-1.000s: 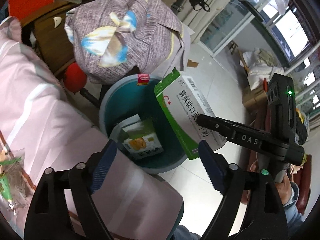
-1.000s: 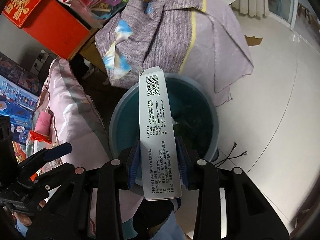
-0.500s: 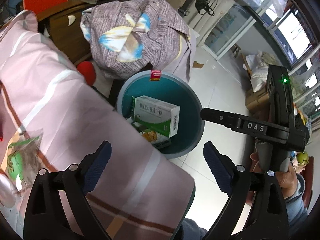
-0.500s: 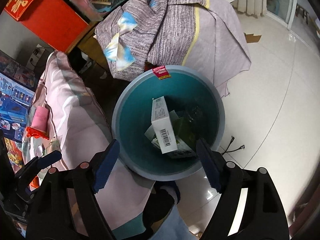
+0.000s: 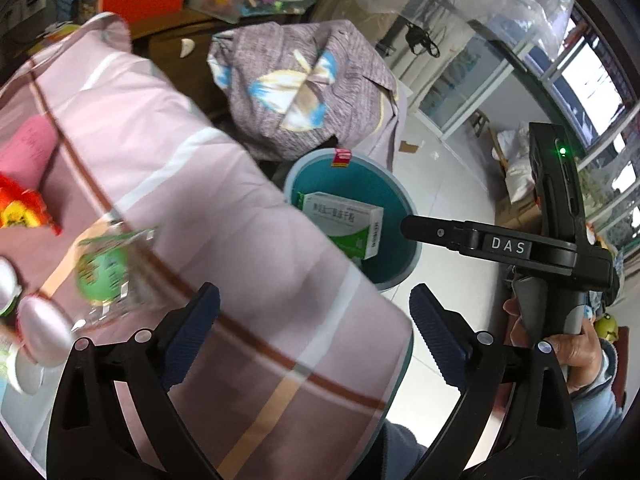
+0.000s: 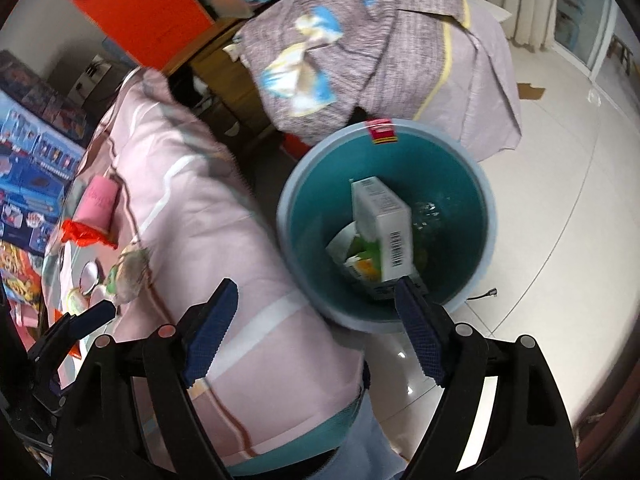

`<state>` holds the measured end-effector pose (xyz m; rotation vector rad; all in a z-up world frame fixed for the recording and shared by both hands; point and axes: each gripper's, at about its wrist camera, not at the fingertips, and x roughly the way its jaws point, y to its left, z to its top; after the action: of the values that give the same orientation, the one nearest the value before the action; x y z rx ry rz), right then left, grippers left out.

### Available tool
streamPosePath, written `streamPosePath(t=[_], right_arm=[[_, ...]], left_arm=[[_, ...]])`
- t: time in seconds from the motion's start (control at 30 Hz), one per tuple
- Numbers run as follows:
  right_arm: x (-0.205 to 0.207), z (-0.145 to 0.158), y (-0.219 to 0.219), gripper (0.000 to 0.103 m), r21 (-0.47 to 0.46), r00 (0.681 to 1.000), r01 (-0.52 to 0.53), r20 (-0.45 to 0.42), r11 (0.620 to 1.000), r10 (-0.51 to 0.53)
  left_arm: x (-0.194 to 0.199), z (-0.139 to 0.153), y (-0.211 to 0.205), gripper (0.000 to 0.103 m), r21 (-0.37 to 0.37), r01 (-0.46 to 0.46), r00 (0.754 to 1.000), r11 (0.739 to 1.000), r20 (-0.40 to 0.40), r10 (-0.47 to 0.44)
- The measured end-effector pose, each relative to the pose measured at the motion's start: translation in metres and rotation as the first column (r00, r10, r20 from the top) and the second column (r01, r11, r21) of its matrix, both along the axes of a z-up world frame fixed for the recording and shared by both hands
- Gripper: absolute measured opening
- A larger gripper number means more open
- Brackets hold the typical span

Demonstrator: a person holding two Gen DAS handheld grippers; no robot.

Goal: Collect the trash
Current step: 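Move both grippers back over the bed toward the orange packet and bottle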

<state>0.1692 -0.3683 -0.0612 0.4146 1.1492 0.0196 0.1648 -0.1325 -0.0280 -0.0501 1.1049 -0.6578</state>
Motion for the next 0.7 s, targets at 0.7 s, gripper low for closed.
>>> streamPosePath(t=[0.7], right_arm=[[0.008,0.027,0.162,0.083,-0.070,0.968,-0.250,-0.031,0.966,0.248]], left_arm=[[-0.045,0.014,0.184,0.098,-0.021,-0.252,0.965,0.968,0.064,0.253]])
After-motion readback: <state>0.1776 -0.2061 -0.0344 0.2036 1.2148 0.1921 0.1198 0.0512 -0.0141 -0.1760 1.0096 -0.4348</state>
